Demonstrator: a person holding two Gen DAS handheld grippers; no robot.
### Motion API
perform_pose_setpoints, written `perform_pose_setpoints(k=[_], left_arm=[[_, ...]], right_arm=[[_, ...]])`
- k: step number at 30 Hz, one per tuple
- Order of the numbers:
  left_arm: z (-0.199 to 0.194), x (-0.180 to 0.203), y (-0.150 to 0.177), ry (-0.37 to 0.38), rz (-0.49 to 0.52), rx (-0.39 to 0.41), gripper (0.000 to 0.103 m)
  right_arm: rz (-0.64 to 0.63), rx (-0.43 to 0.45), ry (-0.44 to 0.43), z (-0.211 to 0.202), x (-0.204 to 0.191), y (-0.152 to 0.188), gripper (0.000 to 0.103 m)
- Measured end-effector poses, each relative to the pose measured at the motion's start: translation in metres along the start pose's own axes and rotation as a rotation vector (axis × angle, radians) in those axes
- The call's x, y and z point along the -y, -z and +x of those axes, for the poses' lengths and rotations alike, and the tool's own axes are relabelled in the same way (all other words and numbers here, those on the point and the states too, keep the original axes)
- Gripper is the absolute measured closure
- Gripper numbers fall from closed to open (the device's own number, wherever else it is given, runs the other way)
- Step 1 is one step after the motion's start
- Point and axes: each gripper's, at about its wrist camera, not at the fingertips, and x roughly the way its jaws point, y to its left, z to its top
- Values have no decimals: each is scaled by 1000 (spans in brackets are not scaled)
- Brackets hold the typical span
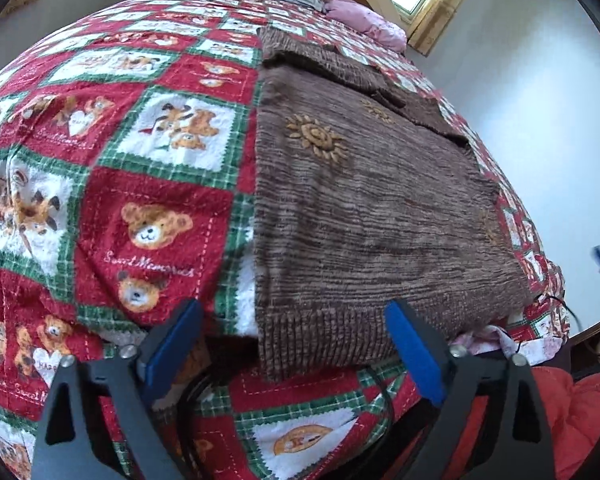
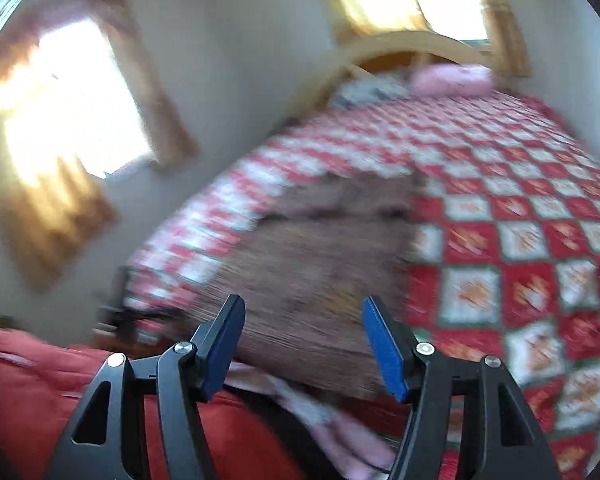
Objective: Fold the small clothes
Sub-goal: 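Grasp the sweater hem with the left gripper while the right gripper grasps it too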
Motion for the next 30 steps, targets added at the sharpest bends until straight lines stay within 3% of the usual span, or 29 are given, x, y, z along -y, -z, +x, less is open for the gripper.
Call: perform_pose_setpoints(k=[6, 11, 15, 17, 20, 21, 23, 24, 25, 26, 30], left_arm=[[3, 16, 6, -34, 100, 5, 15], [6, 22, 8, 18, 128, -7, 15], [10, 29, 8, -5, 143, 8, 15], [11, 33, 7, 56, 134, -7, 25], [13, 41, 8, 25, 179, -12, 44], [14, 43, 8, 2, 193, -5, 48], [13, 42, 7, -29, 191, -1, 66], [12, 39, 5, -32, 175, -3, 74], [11, 33, 2, -20, 140, -9, 91], [12, 31, 3, -11, 113, -14, 92], [6, 23, -7, 43, 36, -26, 93]], right_arm=[[86, -152, 116, 65, 35, 33, 42], [139, -221, 63, 79, 48, 50, 45], [136, -256, 30, 94, 43, 55, 45], [104, -264, 40, 100, 35, 57, 45], [77, -279, 55, 104, 27, 55, 47], [79, -282, 46, 106, 26, 54, 52], [54, -299, 66, 113, 23, 53, 84], [40, -310, 83, 116, 21, 52, 88], [46, -315, 80, 117, 22, 51, 92], [77, -323, 56, 117, 25, 49, 97], [143, -299, -61, 110, 27, 34, 97]])
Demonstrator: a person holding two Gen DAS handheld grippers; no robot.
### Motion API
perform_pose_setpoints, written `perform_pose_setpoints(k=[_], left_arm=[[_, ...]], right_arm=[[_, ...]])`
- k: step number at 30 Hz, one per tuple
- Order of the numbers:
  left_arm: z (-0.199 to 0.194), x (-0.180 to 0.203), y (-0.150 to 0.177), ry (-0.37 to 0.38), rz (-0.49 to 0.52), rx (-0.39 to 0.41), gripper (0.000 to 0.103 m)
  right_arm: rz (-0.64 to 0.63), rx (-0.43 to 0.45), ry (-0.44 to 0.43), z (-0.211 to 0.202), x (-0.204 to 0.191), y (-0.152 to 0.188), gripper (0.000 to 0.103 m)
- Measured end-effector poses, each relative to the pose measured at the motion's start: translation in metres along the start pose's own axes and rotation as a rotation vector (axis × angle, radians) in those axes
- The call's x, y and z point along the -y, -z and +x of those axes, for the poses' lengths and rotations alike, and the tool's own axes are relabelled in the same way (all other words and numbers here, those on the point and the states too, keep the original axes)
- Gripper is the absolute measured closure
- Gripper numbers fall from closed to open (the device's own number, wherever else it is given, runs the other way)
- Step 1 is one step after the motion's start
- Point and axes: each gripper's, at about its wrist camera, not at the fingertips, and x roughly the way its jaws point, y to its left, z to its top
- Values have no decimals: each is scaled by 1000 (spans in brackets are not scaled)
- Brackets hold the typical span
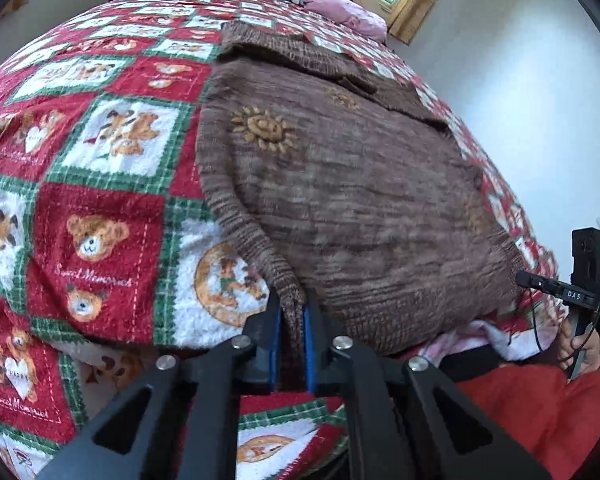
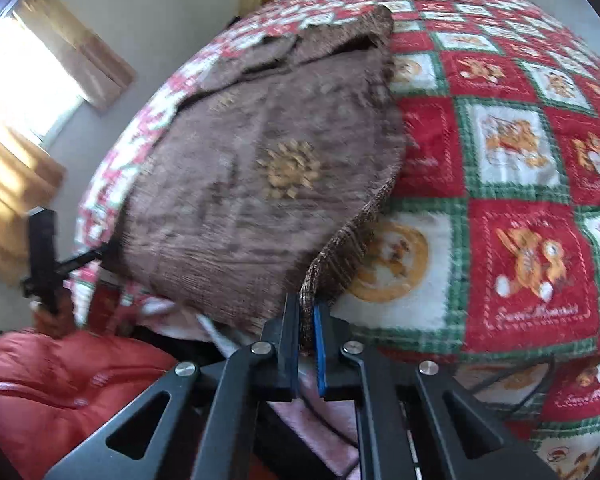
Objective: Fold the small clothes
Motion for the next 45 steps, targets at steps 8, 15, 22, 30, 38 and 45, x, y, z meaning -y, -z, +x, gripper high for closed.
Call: perform_pose_setpoints(k=[8, 15, 22, 30, 38, 45], left_arm=[[-10, 18, -66, 59, -17, 83, 94], [47, 9, -158, -46, -33, 66, 93], [93, -30, -188, -88, -152, -19, 89], [51, -41, -183, -55, -145, 64, 53], [34, -59, -190, -177, -20, 111, 32], [58, -33, -181, -123, 81, 55, 32]], right_arm=[[86, 126, -198, -11, 9, -86, 97], [247, 181, -118, 46, 66, -169, 97], [279, 197, -78, 87, 92, -186, 97], [224, 204, -84, 70, 87, -192, 97], [41, 296, -30, 35, 63, -189, 42], [-164, 233, 122, 56, 39, -187, 43]])
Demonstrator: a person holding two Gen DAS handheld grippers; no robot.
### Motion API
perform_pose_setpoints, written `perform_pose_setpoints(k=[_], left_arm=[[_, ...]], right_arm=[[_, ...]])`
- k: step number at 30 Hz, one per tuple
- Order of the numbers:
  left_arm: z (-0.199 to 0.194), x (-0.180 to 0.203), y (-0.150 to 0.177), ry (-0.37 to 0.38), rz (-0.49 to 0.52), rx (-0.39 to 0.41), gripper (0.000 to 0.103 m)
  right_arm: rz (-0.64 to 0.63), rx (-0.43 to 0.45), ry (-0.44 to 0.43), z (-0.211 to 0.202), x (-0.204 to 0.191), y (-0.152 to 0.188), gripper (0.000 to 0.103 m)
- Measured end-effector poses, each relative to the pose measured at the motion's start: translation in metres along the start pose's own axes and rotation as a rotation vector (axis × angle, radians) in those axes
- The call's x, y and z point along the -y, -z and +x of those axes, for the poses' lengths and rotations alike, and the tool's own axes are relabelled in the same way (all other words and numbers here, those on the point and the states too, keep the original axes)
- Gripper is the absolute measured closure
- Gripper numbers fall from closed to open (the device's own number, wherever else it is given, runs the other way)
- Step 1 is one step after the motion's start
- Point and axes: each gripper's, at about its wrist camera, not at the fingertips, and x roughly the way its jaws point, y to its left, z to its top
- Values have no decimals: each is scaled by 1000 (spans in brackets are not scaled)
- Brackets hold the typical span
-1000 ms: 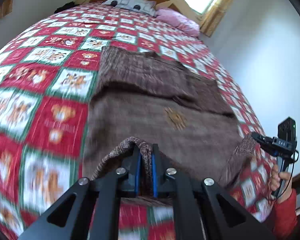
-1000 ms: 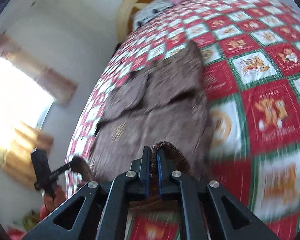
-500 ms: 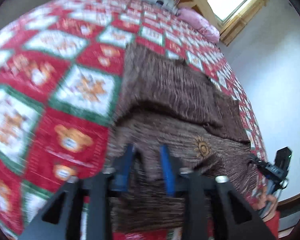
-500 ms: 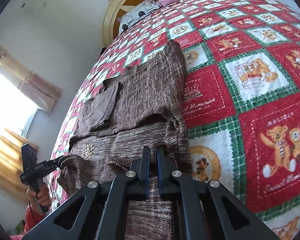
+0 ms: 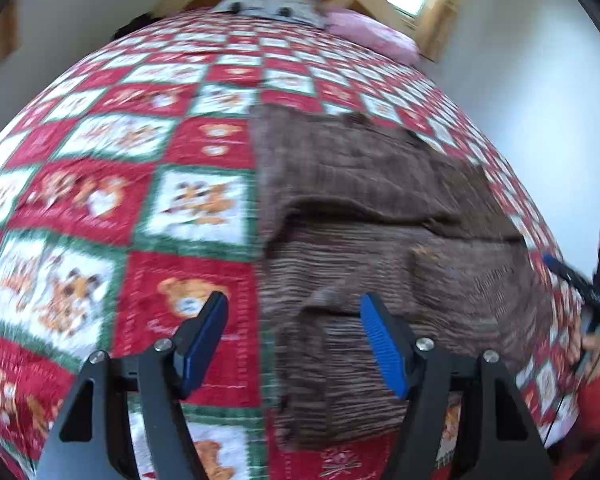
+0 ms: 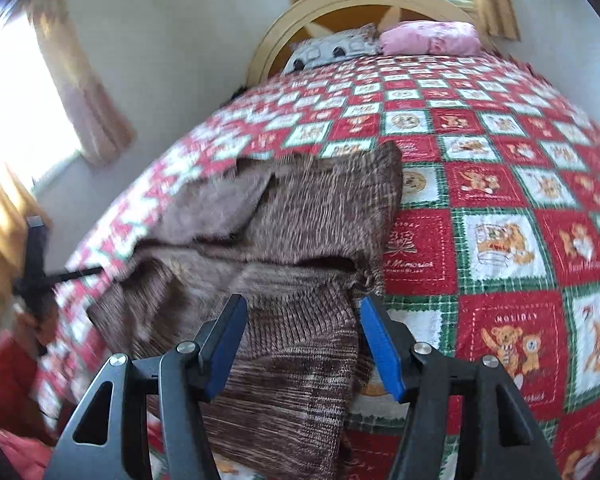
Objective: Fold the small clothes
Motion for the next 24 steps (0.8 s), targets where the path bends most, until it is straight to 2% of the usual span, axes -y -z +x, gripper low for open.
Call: perform_pose_setpoints(k=[5, 9, 11, 13, 15, 18, 20, 21, 22, 23, 24], left_arm=[[0, 26, -7, -5, 170, -8, 16], [-4, 33, -3, 3, 322, -53, 15], [-5, 40, -1, 8, 402, -64, 8], [0, 53, 0, 3, 500, -67, 5], [12, 70, 3, -60, 641, -54, 5], [35, 83, 7, -121, 747, -68, 5], [46, 82, 7, -98, 750, -93, 12], [46, 76, 4, -43, 704, -93, 15], [45, 70, 1, 4, 653, -98, 25], [44, 67, -1, 40, 612, -105, 39], [44, 58, -4, 92, 547, -114, 45]], right_arm=[[-138, -39, 79, 21, -17, 1, 43], [-171, -99, 120, 41, -17, 7, 43], [-186, -107, 152, 46, -17, 11, 43], [-179, -99, 147, 45, -16, 11, 43], [-161, -101, 136, 44, -13, 9, 43], [-157, -107, 134, 44, -12, 8, 43], [-165, -114, 124, 44, -11, 9, 43], [-177, -119, 120, 44, -11, 10, 43], [-186, -121, 117, 44, -12, 10, 43], [-193, -124, 112, 43, -12, 10, 43], [-192, -127, 103, 43, -11, 10, 43]])
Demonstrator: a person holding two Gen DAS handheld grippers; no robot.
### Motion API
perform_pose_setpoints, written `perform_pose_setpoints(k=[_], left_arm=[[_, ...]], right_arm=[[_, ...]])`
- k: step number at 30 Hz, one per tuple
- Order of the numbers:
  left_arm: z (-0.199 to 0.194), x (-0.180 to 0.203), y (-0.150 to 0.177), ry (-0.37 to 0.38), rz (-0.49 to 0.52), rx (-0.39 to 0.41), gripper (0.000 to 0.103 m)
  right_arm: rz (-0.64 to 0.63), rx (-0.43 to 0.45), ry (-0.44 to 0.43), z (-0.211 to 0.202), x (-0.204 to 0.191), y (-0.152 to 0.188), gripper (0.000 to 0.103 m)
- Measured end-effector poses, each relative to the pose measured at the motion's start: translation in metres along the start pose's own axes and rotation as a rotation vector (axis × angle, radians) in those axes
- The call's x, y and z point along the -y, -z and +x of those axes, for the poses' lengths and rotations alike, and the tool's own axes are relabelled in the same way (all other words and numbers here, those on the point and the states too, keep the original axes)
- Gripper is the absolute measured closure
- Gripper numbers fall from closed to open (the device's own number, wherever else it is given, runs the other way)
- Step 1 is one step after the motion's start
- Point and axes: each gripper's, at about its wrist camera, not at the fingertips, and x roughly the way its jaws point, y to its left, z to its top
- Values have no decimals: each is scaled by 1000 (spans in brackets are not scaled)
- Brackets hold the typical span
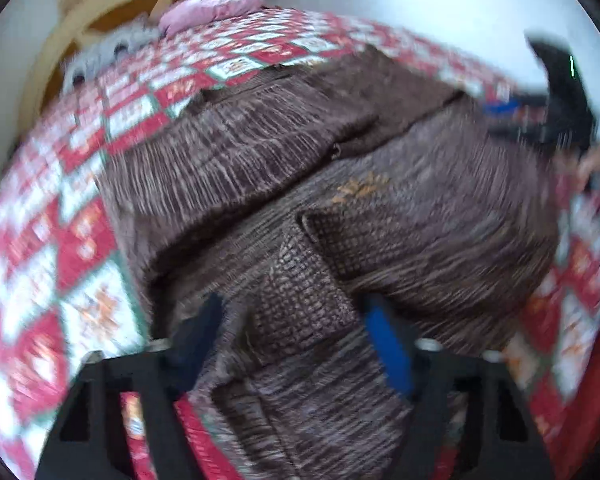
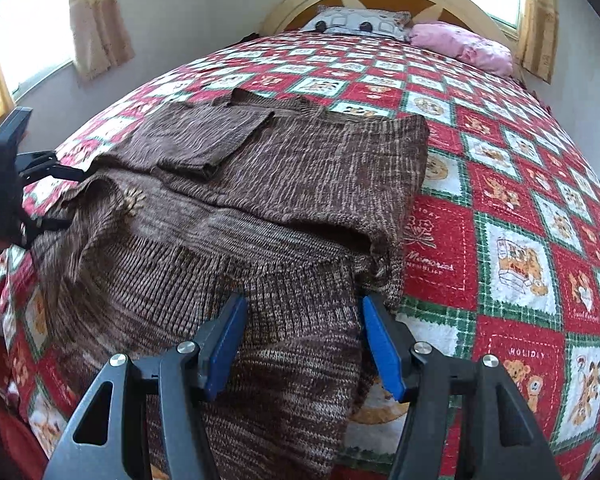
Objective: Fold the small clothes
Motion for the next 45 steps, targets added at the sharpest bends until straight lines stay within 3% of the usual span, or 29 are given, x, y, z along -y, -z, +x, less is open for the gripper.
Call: perform_pose_setpoints(k=[2, 6, 10, 12, 13, 15, 16, 17, 20, 26, 33, 39, 45], left_arm=[[0, -10, 5, 35, -83, 21, 52], [0, -24, 9, 89, -183, 55, 52], [4, -24, 2, 82, -213, 50, 30], [7, -21, -1, 59, -212, 53, 28], [8, -20, -1, 51, -209, 56, 29], [8, -19, 0, 27, -205, 66, 41], [8, -19, 1, 15, -203, 70, 58], [7, -18, 3, 5, -201, 73, 69], [2, -20, 7, 19, -239, 85, 84], [-7, -20, 11, -8, -299, 121, 88], [-46, -18, 17, -56, -381, 261, 88], [-56, -34, -3, -83, -440, 302, 88], [-51, -67, -40, -131, -520, 337, 88]], right_arm=[[3, -2, -11, 0, 2, -2, 43], [-12, -8, 5, 5, 2, -10, 43], [-15, -6, 22, 11, 0, -13, 43], [-22, -11, 30, 13, -3, -13, 43], [-23, -12, 29, 12, -4, -12, 49], [-33, -17, 16, 8, -7, -11, 69], [-43, -19, 20, 6, -9, -10, 83], [-51, -20, 24, 4, -11, -9, 88], [-33, -3, 22, -2, -12, -6, 94], [53, 61, 4, -19, -8, -3, 96], [27, 141, 27, -54, -20, -8, 96], [3, 192, 82, -59, -18, -38, 96], [-45, 220, 175, -43, -5, -91, 97]])
